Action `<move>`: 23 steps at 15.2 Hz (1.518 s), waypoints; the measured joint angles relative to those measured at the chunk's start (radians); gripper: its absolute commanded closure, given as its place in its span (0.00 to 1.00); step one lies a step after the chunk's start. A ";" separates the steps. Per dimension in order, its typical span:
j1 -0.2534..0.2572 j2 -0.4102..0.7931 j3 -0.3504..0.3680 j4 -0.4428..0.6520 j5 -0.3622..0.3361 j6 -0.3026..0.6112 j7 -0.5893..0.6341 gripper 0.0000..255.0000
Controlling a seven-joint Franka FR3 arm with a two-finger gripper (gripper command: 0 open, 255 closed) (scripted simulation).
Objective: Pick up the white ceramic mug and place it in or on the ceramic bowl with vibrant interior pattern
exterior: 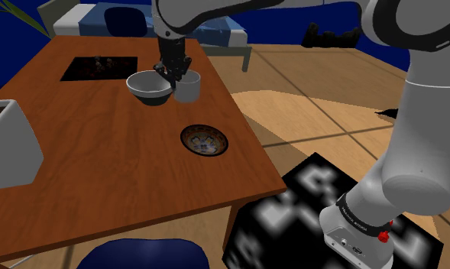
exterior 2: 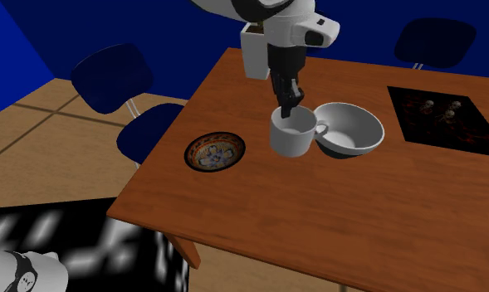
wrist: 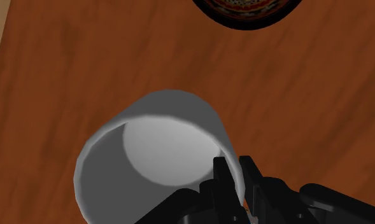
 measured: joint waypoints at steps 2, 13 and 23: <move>0.002 -0.004 0.002 0.021 0.003 -0.024 -0.003 1.00; 0.007 -0.322 0.056 -0.318 0.104 0.009 0.056 1.00; 0.035 -0.450 0.087 -0.508 0.153 0.075 0.106 1.00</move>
